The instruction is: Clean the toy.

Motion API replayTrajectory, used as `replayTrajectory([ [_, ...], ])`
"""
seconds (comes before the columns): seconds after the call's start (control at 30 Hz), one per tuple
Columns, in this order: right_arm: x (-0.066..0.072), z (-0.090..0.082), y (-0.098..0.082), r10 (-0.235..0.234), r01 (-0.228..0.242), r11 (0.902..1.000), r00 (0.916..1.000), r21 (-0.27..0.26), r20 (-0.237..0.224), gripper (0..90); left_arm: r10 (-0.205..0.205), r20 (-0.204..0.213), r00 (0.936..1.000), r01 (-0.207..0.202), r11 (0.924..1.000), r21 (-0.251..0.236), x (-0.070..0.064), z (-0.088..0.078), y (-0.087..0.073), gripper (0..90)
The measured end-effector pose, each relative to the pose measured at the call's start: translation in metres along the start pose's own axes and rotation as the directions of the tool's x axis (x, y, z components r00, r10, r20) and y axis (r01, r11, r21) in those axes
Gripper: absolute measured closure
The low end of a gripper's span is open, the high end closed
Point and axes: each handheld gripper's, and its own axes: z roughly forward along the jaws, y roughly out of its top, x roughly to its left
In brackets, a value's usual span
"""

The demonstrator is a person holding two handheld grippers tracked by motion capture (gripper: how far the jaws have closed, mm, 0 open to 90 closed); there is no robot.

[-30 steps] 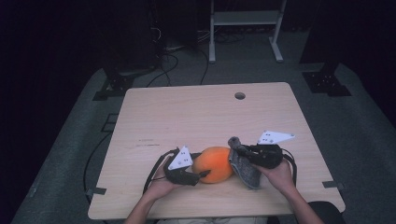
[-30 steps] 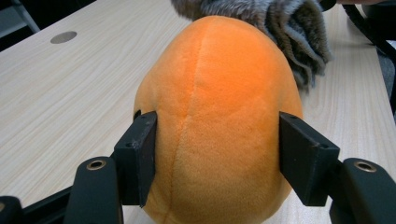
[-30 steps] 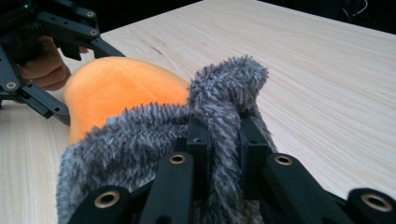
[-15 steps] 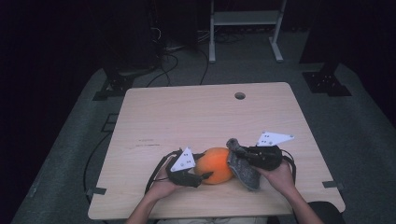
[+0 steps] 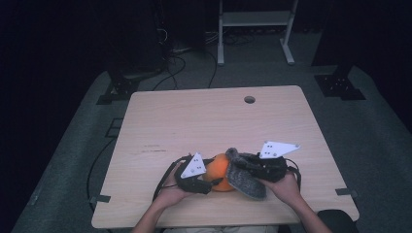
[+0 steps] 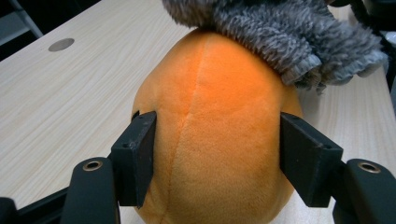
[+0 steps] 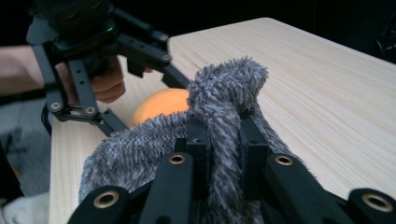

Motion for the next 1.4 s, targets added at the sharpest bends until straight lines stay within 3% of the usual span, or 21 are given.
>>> replayTrajectory([
  [0.13, -0.010, -0.004, -0.005, 0.023, -0.026, 0.9988, 0.9985, 0.041, 0.050, 77.9, -0.016, 0.009, 0.9998, 0.016, 0.9998, -0.008, 0.002, -0.001, 0.000, 33.8],
  [0.2, -0.013, -0.007, -0.007, 0.043, -0.045, 0.9983, 0.9974, 0.037, 0.059, 77.8, -0.010, 0.005, 0.9999, 0.010, 0.9999, -0.007, 0.001, 0.001, 0.002, 33.7],
  [0.3, -0.006, -0.007, -0.001, 0.019, -0.019, 0.9998, 0.9997, -0.009, 0.015, 77.8, -0.001, -0.001, 1.0000, 0.001, 1.0000, -0.003, -0.001, 0.003, 0.005, 33.6],
  [0.4, 0.003, 0.000, 0.003, -0.015, 0.015, 0.9999, 0.9999, -0.002, 0.002, 77.5, 0.007, -0.006, 1.0000, -0.007, 1.0000, 0.004, -0.002, 0.004, 0.004, 33.7],
  [0.47, -0.003, -0.002, 0.000, 0.010, -0.010, 0.9999, 0.9999, 0.009, 0.008, 77.6, 0.003, -0.005, 1.0000, -0.003, 1.0000, 0.002, -0.003, 0.003, 0.004, 33.9],
  [0.53, -0.010, -0.006, -0.004, 0.029, -0.030, 0.9992, 0.9987, 0.027, 0.043, 77.6, 0.006, -0.004, 1.0000, -0.006, 1.0000, 0.000, -0.003, 0.003, 0.005, 33.8],
  [0.6, -0.012, -0.010, -0.005, 0.051, -0.052, 0.9986, 0.9977, 0.012, 0.045, 77.6, 0.004, -0.001, 1.0000, -0.004, 1.0000, -0.005, -0.004, 0.005, 0.007, 33.5],
  [0.7, -0.002, -0.009, 0.002, 0.019, -0.019, 0.9994, 0.9998, -0.029, 0.001, 77.5, 0.022, 0.005, 0.9998, -0.022, 0.9997, -0.006, -0.007, 0.006, 0.009, 33.4],
  [0.77, 0.004, -0.003, 0.003, -0.015, 0.015, 0.9999, 0.9999, 0.005, 0.006, 77.6, 0.024, 0.014, 0.9996, -0.024, 0.9997, 0.000, -0.008, 0.005, 0.010, 31.3],
  [0.83, 0.002, -0.001, 0.001, -0.009, 0.009, 0.9999, 1.0000, 0.013, -0.001, 77.6, -0.007, 0.040, 0.9992, 0.008, 0.9997, -0.023, -0.004, 0.003, 0.009, 28.7],
  [0.9, 0.000, -0.003, -0.001, -0.011, 0.011, 0.9997, 0.9999, 0.023, -0.002, 77.6, -0.112, 0.109, 0.9876, 0.121, 0.9895, -0.079, 0.007, -0.002, 0.008, 24.8],
  [0.97, -0.001, -0.005, -0.002, -0.013, 0.013, 0.9997, 0.9999, 0.021, 0.001, 77.6, -0.164, 0.096, 0.9817, 0.171, 0.9832, -0.063, 0.012, -0.001, 0.007, 20.0],
  [1.07, 0.002, -0.003, 0.000, -0.009, 0.009, 0.9998, 1.0000, 0.016, 0.004, 77.6, -0.146, 0.081, 0.9860, 0.147, 0.9890, -0.011, 0.009, 0.007, 0.005, 21.0],
  [1.1, 0.005, -0.002, 0.001, -0.025, 0.025, 0.9996, 0.9996, 0.016, 0.012, 77.5, -0.119, 0.060, 0.9911, 0.120, 0.9928, -0.004, 0.006, 0.008, 0.006, 24.6],
  [1.2, 0.017, 0.004, 0.006, -0.084, 0.084, 0.9964, 0.9963, 0.013, 0.020, 77.6, -0.069, 0.037, 0.9970, 0.068, 0.9976, 0.005, 0.003, 0.005, 0.007, 33.3],
  [1.23, 0.018, 0.005, 0.006, -0.098, 0.097, 0.9951, 0.9949, 0.020, 0.027, 77.6, -0.061, 0.043, 0.9972, 0.061, 0.9981, 0.001, 0.003, 0.004, 0.006, 35.5],
  [1.3, 0.012, 0.003, 0.005, -0.082, 0.082, 0.9964, 0.9962, 0.022, 0.028, 77.7, -0.073, 0.071, 0.9948, 0.075, 0.9971, -0.015, 0.005, 0.002, 0.007, 37.1],
  [1.4, 0.002, -0.002, 0.001, -0.060, 0.058, 0.9978, 0.9966, 0.032, 0.057, 77.8, -0.090, 0.096, 0.9913, 0.093, 0.9952, -0.030, 0.004, 0.004, 0.008, 32.1],
])
